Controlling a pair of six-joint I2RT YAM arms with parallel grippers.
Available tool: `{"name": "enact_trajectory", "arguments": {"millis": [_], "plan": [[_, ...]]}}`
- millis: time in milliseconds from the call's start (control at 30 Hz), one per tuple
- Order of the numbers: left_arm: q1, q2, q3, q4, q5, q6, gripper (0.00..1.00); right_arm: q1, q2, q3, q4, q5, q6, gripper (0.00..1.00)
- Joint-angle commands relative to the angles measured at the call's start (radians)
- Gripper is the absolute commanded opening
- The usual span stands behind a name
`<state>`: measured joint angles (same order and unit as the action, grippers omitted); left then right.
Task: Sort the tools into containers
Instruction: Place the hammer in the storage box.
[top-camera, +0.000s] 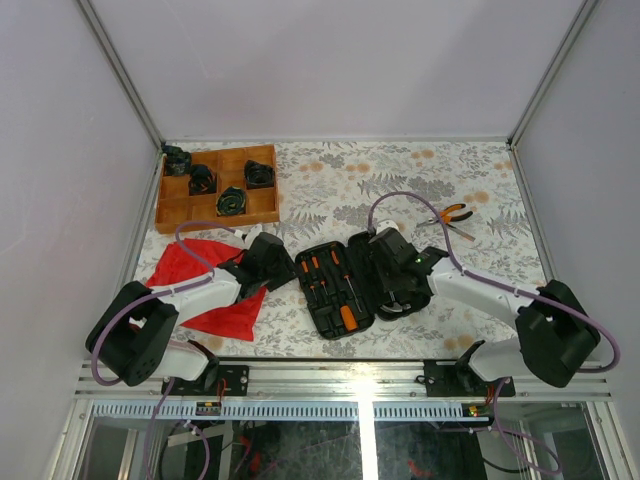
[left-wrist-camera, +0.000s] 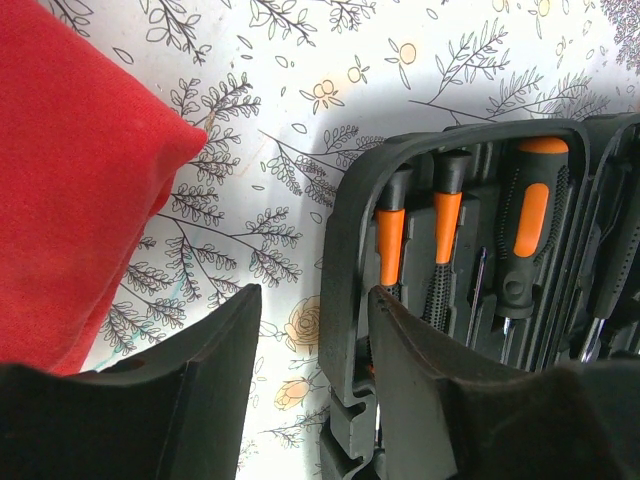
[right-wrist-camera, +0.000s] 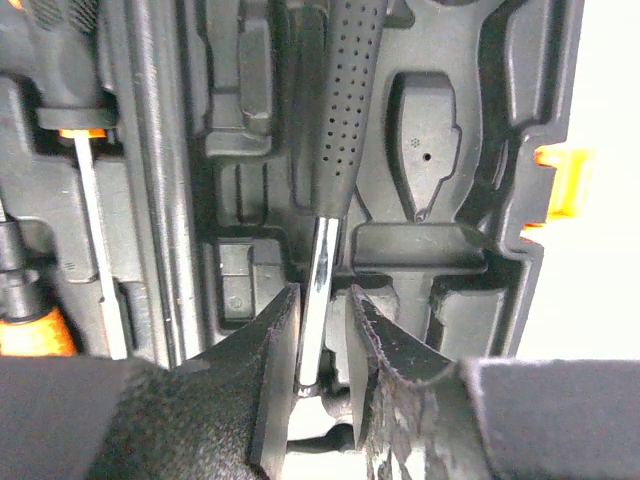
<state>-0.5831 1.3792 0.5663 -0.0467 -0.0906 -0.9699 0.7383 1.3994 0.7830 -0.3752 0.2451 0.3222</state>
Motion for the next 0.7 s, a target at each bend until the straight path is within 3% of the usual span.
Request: {"name": "enact_trajectory", "arguments": {"millis": [0,200,433,667], "plan": [[-0.006,0.003,0.016,-0.004,-0.018,0.016,0.46,-0.005,-0.072,0.019,0.022,-0.033,-0.009,0.31],[-0.006,0.003,0.02,-0.006,-0.017,0.022,0.46,-0.038,-0.055,0.031,0.053,-0.027,-0.021,0.32],[-0.006,0.004,0.018,0.001,-0.005,0.032,0.47,-0.118,0.01,0.019,0.152,-0.205,-0.055,0.27],[-0.007,0.021,0.023,0.014,0.015,0.042,0.47,-0.12,0.103,0.045,0.162,-0.34,-0.101,0.26]]}}
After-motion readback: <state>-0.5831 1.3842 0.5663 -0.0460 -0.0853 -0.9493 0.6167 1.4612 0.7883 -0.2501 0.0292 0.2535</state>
